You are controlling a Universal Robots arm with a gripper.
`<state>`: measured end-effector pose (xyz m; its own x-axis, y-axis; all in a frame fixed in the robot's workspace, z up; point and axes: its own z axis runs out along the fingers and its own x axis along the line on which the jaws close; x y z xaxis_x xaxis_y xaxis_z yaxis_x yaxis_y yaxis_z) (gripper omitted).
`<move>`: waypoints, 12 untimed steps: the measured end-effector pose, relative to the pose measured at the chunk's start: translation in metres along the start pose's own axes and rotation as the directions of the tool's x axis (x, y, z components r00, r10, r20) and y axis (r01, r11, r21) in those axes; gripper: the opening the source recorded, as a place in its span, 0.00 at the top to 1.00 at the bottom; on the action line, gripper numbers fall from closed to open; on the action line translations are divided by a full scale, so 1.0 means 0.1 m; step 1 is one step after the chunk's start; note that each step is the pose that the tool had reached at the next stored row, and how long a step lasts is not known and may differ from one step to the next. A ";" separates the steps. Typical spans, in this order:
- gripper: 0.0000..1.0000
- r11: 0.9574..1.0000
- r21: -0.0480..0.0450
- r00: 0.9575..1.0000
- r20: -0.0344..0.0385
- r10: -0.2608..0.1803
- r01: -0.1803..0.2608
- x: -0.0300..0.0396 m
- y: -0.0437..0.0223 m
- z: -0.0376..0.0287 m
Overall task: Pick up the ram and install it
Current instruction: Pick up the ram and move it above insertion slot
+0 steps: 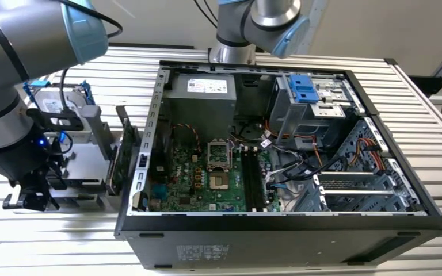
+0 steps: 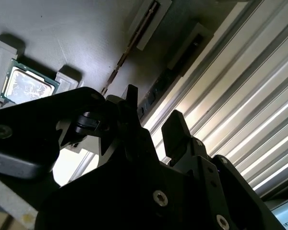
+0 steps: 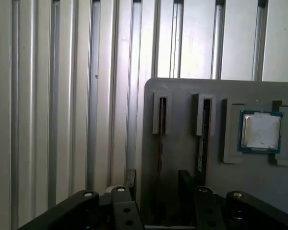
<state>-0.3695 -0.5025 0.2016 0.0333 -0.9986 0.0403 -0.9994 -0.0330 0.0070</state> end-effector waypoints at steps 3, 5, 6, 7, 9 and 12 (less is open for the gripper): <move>0.00 1.000 0.002 1.000 0.000 -0.001 0.001 -0.014 0.008 0.024; 0.00 1.000 0.002 1.000 0.000 -0.002 0.002 -0.021 0.014 0.041; 0.00 1.000 0.003 1.000 0.000 -0.002 0.002 -0.023 0.016 0.050; 0.00 1.000 0.003 1.000 0.000 -0.002 0.002 -0.024 0.018 0.058; 0.00 1.000 0.003 1.000 0.000 -0.003 0.003 -0.025 0.021 0.073; 0.00 1.000 0.003 1.000 0.000 -0.003 0.003 -0.026 0.022 0.078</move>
<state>-0.3718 -0.5003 0.1938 0.0360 -0.9985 0.0406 -0.9993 -0.0358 0.0043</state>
